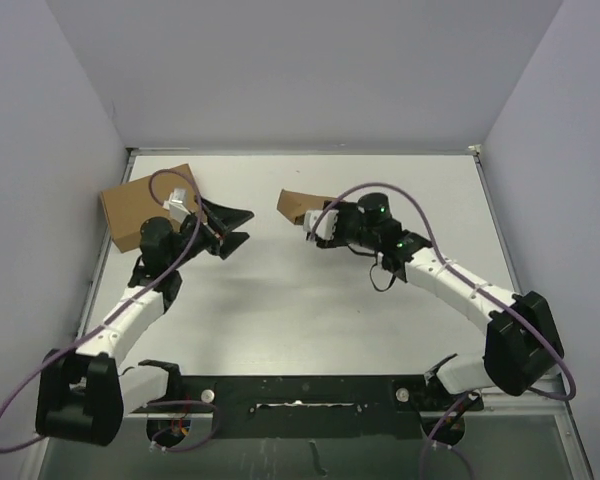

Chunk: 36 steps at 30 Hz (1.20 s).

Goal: Fold the paper box

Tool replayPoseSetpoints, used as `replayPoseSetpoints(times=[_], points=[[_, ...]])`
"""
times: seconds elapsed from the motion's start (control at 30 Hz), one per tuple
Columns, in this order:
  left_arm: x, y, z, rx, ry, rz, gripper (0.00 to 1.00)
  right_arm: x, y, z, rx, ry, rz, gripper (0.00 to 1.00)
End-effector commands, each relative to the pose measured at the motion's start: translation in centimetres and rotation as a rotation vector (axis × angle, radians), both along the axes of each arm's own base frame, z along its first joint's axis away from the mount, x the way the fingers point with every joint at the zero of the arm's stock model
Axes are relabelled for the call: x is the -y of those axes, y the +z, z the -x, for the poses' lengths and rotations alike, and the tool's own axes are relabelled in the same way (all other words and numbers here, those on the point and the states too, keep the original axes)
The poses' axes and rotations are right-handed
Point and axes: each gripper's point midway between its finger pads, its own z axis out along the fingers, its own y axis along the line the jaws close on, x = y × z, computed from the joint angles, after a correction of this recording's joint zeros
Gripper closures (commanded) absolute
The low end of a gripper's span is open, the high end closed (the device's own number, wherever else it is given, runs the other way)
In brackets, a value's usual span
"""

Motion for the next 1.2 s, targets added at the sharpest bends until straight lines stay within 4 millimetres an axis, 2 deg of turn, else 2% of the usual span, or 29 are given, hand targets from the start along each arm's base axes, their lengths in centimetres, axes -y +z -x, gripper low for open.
replayPoseSetpoints(times=[0.0,0.07,0.17,0.33,0.5,0.63,0.8,0.97,1.17], points=[[-2.9,2.3,0.7,0.158,0.1,-0.208,0.02,0.0,5.6,1.1,-0.277,0.003,-0.307,0.58],[-3.5,2.5,1.3,0.192,0.115,-0.276,0.02,0.5,7.2,1.1,-0.411,0.002,-0.407,0.58],[-3.8,2.2,2.3,0.229,0.106,-0.335,0.02,1.4,8.2,0.6,-0.662,-0.005,-0.544,0.58],[-3.3,0.9,3.4,0.27,0.044,-0.362,0.02,1.0,7.3,1.2,-1.098,0.006,-0.683,0.58],[-2.6,0.3,4.2,0.31,0.001,-0.392,0.02,-0.8,4.2,2.8,-1.478,0.03,-0.747,0.58],[-1.6,-0.9,4.6,0.301,-0.036,-0.426,0.03,-2.4,0.8,3.6,-1.659,0.01,-0.741,0.57],[-0.1,-3.7,4.4,0.234,-0.069,-0.468,0.05,-3.9,-3.4,4.4,-1.864,-0.028,-0.722,0.56],[1.5,-7.5,3.8,0.124,-0.129,-0.561,0.07,-4.6,-6.9,5.0,-1.997,-0.061,-0.712,0.56],[1.8,-11.6,3.1,0.014,-0.165,-0.671,0.1,-4.6,-9.1,5.0,-2.02,-0.101,-0.698,0.54]])
